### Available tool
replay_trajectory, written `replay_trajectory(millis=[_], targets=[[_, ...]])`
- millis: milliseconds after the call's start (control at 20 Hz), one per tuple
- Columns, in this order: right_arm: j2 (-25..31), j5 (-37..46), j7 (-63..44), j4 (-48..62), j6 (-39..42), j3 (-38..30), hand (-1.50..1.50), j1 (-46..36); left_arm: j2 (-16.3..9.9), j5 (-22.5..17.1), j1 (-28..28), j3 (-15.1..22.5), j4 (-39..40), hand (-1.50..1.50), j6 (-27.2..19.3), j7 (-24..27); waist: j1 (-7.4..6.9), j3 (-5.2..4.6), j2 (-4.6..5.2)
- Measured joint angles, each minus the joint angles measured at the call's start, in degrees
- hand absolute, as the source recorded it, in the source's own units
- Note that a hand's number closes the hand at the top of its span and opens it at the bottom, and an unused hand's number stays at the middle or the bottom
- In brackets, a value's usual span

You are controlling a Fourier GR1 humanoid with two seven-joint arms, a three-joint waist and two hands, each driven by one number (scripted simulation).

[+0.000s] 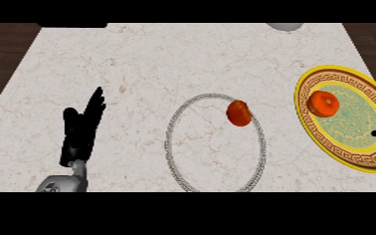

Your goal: Pick the squash from the placemat and place it in the plate

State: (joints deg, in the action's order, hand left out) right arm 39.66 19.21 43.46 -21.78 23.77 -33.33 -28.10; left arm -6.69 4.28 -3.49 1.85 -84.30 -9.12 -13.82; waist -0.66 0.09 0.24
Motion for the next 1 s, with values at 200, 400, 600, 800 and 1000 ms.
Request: replay_trajectory(millis=[200, 400, 600, 800, 1000], targets=[[0.4, 0.6, 0.7, 3.1, -2.8, 1.4, -1.5, -1.5, -0.2, 0.0, 0.4, -0.4, 0.1, 0.0, 0.8, 0.5, -0.24, 0.02, 0.06], [0.4, 0.8, 2.9, 5.3, -4.9, 2.4, -1.5, -1.1, 0.1, -0.3, 1.4, -0.6, -0.1, 0.0, 1.3, 1.2, -0.3, 0.03, 0.09], [0.8, 0.9, 4.3, 7.6, -6.7, 2.9, -1.5, -1.2, 0.5, 0.5, 0.8, -0.4, -0.4, 0.0, 0.9, 0.4, -0.43, 0.07, 0.17], [2.7, 0.9, 4.8, 9.0, -7.4, 3.2, -1.5, -1.1, 0.9, 0.5, 0.0, -0.7, 0.5, 0.0, 0.9, 0.6, -0.49, 0.08, 0.21], [3.8, 0.8, 5.6, 10.3, -8.0, 3.4, -1.5, -0.4, 1.0, 0.5, 0.8, -1.1, 1.5, 0.0, 1.1, 2.4, -0.64, 0.09, 0.28]])
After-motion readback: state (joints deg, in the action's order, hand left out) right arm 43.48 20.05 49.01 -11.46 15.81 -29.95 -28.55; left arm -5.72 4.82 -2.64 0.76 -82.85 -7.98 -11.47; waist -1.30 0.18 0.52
